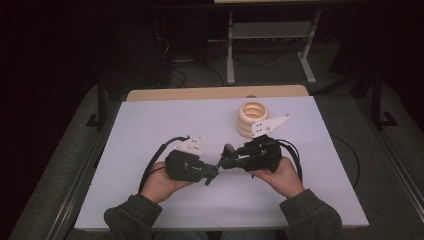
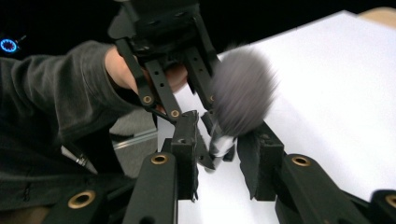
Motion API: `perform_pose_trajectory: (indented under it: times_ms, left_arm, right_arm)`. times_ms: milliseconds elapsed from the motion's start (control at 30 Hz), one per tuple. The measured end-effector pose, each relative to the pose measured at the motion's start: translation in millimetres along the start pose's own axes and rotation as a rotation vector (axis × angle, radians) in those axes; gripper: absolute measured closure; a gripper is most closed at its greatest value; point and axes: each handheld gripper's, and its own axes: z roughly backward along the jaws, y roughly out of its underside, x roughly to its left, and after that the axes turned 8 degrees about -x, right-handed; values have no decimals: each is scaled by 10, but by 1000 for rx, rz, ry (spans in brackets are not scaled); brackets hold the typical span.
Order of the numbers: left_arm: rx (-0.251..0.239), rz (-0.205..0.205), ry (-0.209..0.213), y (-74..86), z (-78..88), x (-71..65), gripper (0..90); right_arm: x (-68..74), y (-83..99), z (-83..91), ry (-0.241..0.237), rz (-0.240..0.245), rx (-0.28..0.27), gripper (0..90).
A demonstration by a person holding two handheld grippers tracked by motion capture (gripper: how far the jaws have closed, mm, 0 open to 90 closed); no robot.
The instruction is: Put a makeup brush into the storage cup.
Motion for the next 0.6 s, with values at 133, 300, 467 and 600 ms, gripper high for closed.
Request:
perform_pose_trajectory:
  times_ms: [133,300,467,600]
  left_arm:
    - [0,-10,-6,-7,-2,-6,796]
    - [-11,1,-2,-9,-2,-15,796]
    - [-6,-15,-10,-7,-4,-17,796]
    - [-4,-11,-12,3,-15,-21,789]
  right_arm:
    - [17,11,-20,24,15,-8,678]
    - [19,15,-42,39,24,-21,756]
    - [22,14,-53,39,26,-19,767]
    - [25,14,-63,34,23,-8,772]
